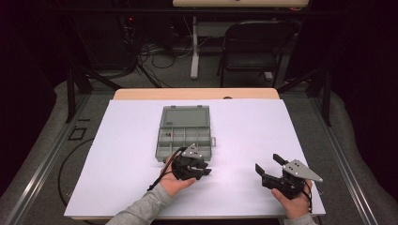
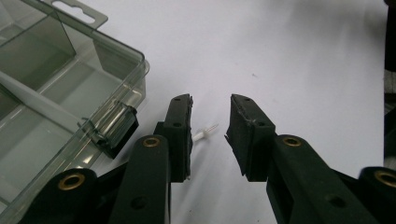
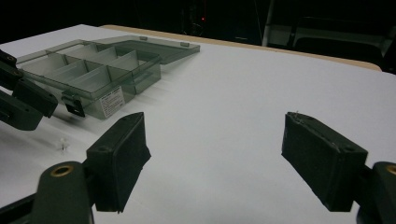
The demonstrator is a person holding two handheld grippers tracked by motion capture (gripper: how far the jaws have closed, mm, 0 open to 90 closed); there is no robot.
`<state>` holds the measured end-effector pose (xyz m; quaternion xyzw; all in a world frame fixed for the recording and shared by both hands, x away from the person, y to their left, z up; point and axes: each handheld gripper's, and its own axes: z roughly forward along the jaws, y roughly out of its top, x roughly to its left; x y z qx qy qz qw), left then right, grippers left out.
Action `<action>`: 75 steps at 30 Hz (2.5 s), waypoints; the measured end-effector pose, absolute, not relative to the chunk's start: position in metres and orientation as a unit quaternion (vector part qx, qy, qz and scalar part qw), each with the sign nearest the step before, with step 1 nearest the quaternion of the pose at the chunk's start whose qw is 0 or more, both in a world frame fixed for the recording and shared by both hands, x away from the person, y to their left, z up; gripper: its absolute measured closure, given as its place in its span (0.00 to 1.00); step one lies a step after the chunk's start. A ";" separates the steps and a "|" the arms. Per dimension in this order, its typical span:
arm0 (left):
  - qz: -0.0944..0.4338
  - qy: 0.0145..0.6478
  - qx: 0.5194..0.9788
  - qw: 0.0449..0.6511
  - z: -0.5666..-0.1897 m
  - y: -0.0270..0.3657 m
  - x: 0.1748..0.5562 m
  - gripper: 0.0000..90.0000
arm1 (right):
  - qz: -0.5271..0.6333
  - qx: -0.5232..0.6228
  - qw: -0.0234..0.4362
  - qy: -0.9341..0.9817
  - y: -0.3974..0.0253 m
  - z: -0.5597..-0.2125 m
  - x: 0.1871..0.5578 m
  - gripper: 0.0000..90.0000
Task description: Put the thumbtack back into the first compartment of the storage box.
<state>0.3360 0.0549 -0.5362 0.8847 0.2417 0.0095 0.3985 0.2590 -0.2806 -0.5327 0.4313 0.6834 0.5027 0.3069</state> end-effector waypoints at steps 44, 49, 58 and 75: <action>0.017 0.201 0.904 0.378 -0.559 0.040 0.338 0.86 | 0.498 0.432 0.302 0.688 -0.279 -0.534 0.261 0.24; 0.018 0.204 0.903 0.378 -0.559 0.039 0.337 0.86 | 0.498 0.433 0.301 0.688 -0.279 -0.534 0.261 0.24; 0.031 0.213 0.904 0.370 -0.558 0.037 0.334 0.93 | 0.498 0.432 0.301 0.689 -0.279 -0.534 0.261 0.24; 0.025 0.224 0.899 0.375 -0.558 0.039 0.335 0.93 | 0.499 0.432 0.301 0.688 -0.279 -0.534 0.261 0.24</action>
